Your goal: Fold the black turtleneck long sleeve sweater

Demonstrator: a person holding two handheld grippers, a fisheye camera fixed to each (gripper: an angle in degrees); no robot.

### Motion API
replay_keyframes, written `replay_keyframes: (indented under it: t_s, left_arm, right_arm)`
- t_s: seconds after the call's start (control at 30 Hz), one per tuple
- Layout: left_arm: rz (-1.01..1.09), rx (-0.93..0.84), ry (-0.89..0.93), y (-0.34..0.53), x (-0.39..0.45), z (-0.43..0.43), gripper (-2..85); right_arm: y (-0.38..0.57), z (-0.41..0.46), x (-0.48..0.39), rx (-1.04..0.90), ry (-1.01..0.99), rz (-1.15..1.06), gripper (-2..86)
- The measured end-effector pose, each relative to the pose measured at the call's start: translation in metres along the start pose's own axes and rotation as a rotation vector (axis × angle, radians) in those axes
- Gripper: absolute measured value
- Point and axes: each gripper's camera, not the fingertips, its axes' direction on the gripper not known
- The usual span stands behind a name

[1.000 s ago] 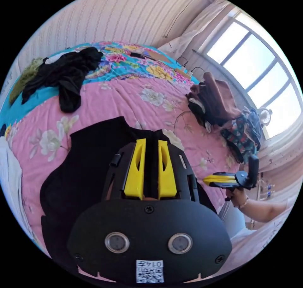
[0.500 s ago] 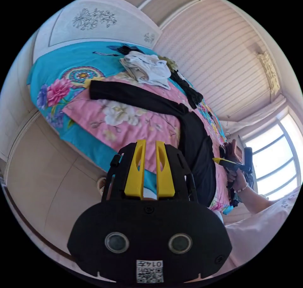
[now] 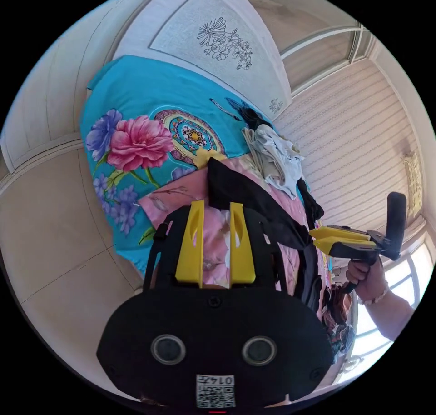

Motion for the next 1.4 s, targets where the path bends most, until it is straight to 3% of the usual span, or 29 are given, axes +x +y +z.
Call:
replay_keyframes:
  t_s: [0.2, 0.37, 0.47, 0.6, 0.8, 0.87, 1.17, 1.4]
  left_arm:
    - [0.044, 0.042, -0.035, 0.02, -0.017, 0.004, 4.3]
    - [0.256, 0.056, -0.211, 0.04, 0.006, 0.0, 1.4]
    - [0.33, 0.034, -0.238, 0.039, 0.021, -0.01, -0.2]
    - [0.412, 0.068, -0.125, 0.04, 0.049, -0.036, -0.7]
    - [0.632, 0.109, 0.098, 0.074, 0.14, -0.073, -0.7]
    - [0.719, 0.047, 0.2, 0.095, 0.184, -0.068, -0.7]
    - [1.0, -0.109, 0.407, 0.173, 0.32, -0.071, -0.5]
    - [1.122, -0.146, 0.513, 0.209, 0.395, -0.091, -0.6]
  right_arm:
    - [-0.081, 0.047, -0.021, -0.059, 0.057, -0.041, 9.1]
    - [-0.099, 0.102, -0.02, -0.13, -0.012, 0.071, 7.7]
    - [-0.085, 0.093, -0.018, -0.098, -0.05, 0.072, 3.1]
    - [-0.049, 0.051, -0.016, 0.063, -0.098, 0.071, 1.4]
    - [0.076, -0.033, -0.003, 0.332, -0.178, 0.218, 0.8]
    - [0.144, -0.058, 0.005, 0.419, -0.162, 0.349, 0.7]
    - [0.359, -0.114, -0.001, 0.631, -0.095, 0.626, 0.7]
    - [0.472, -0.139, -0.022, 0.8, -0.085, 0.69, 0.7]
